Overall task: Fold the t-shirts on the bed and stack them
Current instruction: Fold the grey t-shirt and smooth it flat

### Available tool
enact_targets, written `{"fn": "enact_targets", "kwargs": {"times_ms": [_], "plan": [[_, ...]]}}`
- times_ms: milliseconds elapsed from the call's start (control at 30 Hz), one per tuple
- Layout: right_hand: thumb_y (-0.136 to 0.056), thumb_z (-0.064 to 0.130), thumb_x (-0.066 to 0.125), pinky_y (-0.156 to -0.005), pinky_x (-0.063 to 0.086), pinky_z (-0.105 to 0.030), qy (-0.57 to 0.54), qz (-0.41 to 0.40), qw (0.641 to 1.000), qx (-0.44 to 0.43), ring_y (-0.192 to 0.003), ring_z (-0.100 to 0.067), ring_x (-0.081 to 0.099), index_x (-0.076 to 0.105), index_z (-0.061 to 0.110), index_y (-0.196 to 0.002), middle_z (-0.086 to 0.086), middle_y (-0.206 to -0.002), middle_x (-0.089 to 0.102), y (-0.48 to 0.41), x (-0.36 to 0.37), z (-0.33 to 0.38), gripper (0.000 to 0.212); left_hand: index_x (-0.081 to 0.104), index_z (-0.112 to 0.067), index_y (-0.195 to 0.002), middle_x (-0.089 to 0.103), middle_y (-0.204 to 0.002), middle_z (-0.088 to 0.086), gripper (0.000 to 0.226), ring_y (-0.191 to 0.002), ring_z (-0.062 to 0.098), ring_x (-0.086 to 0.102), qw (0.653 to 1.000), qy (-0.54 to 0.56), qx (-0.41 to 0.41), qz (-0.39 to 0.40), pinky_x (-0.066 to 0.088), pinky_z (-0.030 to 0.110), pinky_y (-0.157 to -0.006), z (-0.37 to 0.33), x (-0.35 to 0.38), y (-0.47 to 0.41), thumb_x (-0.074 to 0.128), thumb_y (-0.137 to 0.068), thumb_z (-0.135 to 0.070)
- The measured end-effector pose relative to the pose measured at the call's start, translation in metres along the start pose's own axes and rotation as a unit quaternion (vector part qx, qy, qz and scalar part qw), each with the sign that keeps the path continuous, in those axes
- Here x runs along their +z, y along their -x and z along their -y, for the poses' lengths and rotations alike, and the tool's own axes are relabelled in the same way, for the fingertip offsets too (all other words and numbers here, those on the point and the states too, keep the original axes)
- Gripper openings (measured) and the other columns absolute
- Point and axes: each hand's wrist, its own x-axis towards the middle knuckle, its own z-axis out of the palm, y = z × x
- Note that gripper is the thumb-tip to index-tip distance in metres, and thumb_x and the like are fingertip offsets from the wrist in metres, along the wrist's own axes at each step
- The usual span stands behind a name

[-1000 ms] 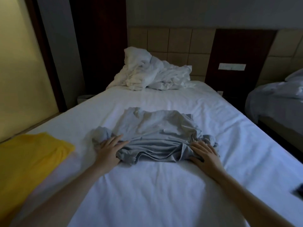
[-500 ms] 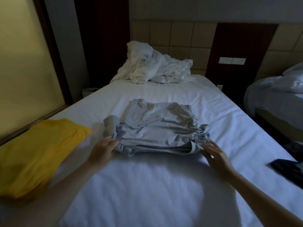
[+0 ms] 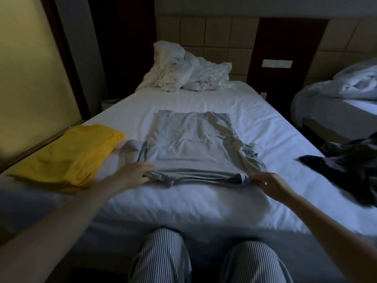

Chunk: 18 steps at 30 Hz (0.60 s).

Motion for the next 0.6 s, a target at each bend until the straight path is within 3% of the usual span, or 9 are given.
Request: {"fn": "enact_targets", "kwargs": {"times_ms": [33, 100, 167, 267, 367, 467, 533, 600], "plan": [[-0.083, 0.007, 0.068, -0.075, 0.046, -0.027, 0.006, 0.075, 0.996, 0.038, -0.091, -0.028, 0.066, 0.068, 0.013, -0.112, -0.01, -0.104, 0.07, 0.005, -0.004, 0.006, 0.03, 0.065, -0.011, -0.107, 0.062, -0.106, 0.005, 0.025, -0.103, 0.026, 0.059, 0.999, 0.034, -0.008, -0.003, 0.037, 0.022, -0.069, -0.002, -0.001, 0.004, 0.06, -0.09, -0.028], [-0.087, 0.017, 0.064, -0.074, 0.037, -0.02, 0.016, 0.202, 0.977, 0.071, -0.093, -0.02, 0.058, 0.054, 0.024, -0.128, -0.003, -0.111, 0.063, 0.008, -0.009, 0.013, 0.043, 0.065, -0.014, -0.113, 0.061, -0.109, -0.002, 0.035, -0.106, 0.019, 0.058, 0.995, 0.091, -0.038, 0.019, 0.04, 0.021, -0.079, -0.007, 0.0, 0.011, 0.068, -0.086, -0.035], [-0.085, 0.03, 0.066, -0.075, 0.038, -0.02, 0.027, 0.243, 0.968, 0.062, -0.093, -0.015, 0.057, 0.052, 0.03, -0.129, 0.006, -0.105, 0.06, 0.008, -0.012, 0.02, 0.046, 0.059, -0.018, -0.124, 0.055, -0.117, -0.009, 0.048, -0.115, 0.012, 0.052, 0.992, 0.085, -0.056, 0.075, 0.038, 0.019, -0.09, -0.013, 0.002, 0.021, 0.069, -0.083, -0.039], [-0.086, 0.03, 0.066, -0.073, 0.042, -0.025, 0.003, 0.196, 0.979, 0.063, -0.088, -0.018, 0.059, 0.07, 0.016, -0.108, 0.006, -0.089, 0.061, 0.005, -0.015, 0.029, 0.027, 0.062, -0.015, -0.121, 0.06, -0.115, -0.003, 0.039, -0.106, 0.011, 0.055, 0.992, 0.086, -0.08, 0.047, 0.04, 0.022, -0.086, -0.014, 0.013, 0.027, 0.064, -0.088, -0.036], [-0.084, 0.015, 0.068, -0.073, 0.042, -0.028, -0.073, 0.048, 0.991, 0.099, -0.086, -0.025, 0.06, 0.073, 0.004, -0.094, -0.01, -0.093, 0.067, 0.01, -0.013, 0.037, 0.016, 0.068, -0.014, -0.092, 0.065, -0.082, -0.003, 0.005, -0.08, -0.001, 0.058, 0.968, 0.217, -0.079, -0.099, 0.041, 0.019, -0.072, -0.023, 0.009, 0.034, 0.066, -0.087, -0.014], [-0.084, 0.01, 0.067, -0.076, 0.048, -0.037, -0.153, -0.063, 0.978, 0.124, -0.083, -0.024, 0.062, 0.072, 0.004, -0.096, -0.013, -0.091, 0.069, 0.014, -0.02, 0.044, 0.014, 0.069, -0.01, -0.082, 0.062, -0.071, -0.012, 0.009, -0.07, -0.01, 0.057, 0.924, 0.309, -0.069, -0.212, 0.041, 0.008, -0.065, -0.025, -0.003, 0.039, 0.069, -0.082, -0.001], [-0.088, 0.01, 0.062, -0.072, 0.046, -0.034, -0.114, -0.026, 0.988, 0.1, -0.082, -0.024, 0.06, 0.069, 0.004, -0.098, -0.014, -0.09, 0.067, 0.016, -0.026, 0.046, 0.014, 0.069, -0.009, -0.085, 0.063, -0.079, -0.009, 0.012, -0.079, -0.006, 0.06, 0.931, 0.295, -0.073, -0.203, 0.042, 0.007, -0.069, -0.02, -0.005, 0.043, 0.072, -0.079, 0.0], [-0.09, 0.014, 0.059, -0.071, 0.042, -0.031, -0.05, 0.106, 0.991, 0.066, -0.086, -0.027, 0.06, 0.066, 0.005, -0.098, -0.013, -0.094, 0.066, 0.025, -0.025, 0.049, 0.014, 0.07, -0.013, -0.092, 0.065, -0.089, -0.006, 0.015, -0.094, 0.01, 0.061, 0.972, 0.204, -0.067, -0.097, 0.042, 0.013, -0.076, -0.012, 0.009, 0.048, 0.074, -0.079, -0.007]]}}
